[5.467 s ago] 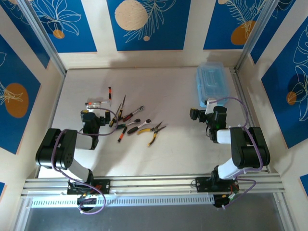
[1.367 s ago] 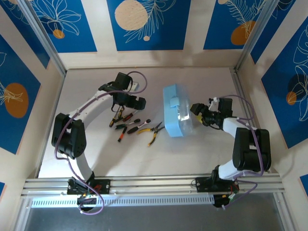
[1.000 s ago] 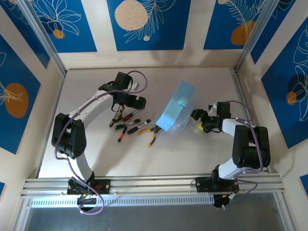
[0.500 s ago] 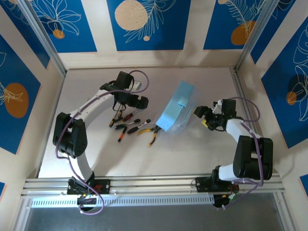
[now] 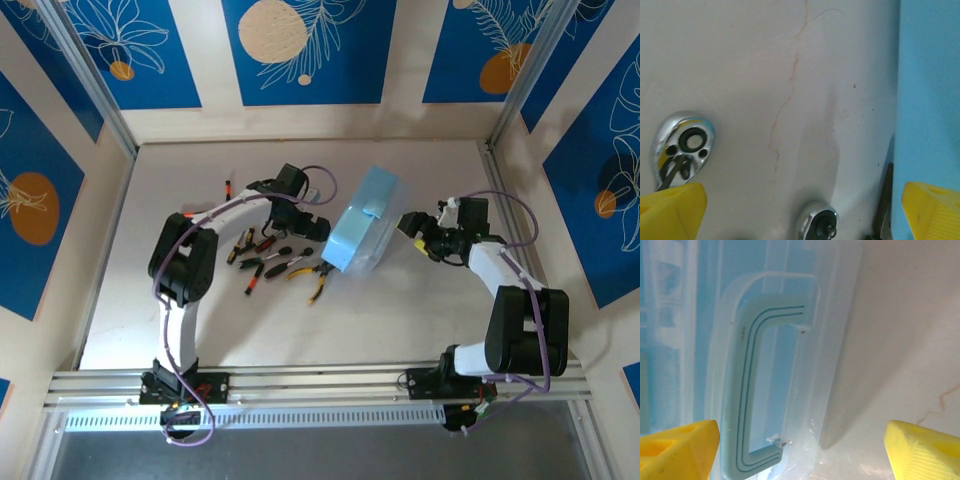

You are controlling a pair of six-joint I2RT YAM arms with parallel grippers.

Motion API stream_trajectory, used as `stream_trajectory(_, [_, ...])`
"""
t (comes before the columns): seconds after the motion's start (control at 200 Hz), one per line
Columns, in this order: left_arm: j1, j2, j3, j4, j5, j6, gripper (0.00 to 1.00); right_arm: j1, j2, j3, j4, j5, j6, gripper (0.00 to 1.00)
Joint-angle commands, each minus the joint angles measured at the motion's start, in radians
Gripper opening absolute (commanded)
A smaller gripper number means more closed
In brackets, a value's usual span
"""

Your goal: Pack the tool kit

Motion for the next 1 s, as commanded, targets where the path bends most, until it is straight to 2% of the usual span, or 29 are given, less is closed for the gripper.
stream_trajectory(0.0, [-0.030, 0.017, 0.044, 0.006, 0.034, -0.018, 1.00, 0.021, 0.013, 0.046, -0.011, -0.042, -0.012, 0.86])
stream_trajectory(0.555, [-0.109, 0.034, 0.078, 0.043, 0.077, -0.051, 1.00, 0.060, 0.038, 0.118, -0.019, -0.049, -0.017, 0.86])
stream_trajectory(0.765, [-0.103, 0.005, 0.044, 0.006, -0.003, -0.038, 1.00, 0.061, 0.031, 0.142, -0.053, -0.041, -0.043, 0.86])
stream_trajectory(0.995, [-0.074, -0.030, 0.002, -0.009, -0.037, -0.038, 1.00, 0.055, 0.034, 0.151, -0.089, -0.037, -0.093, 0.87])
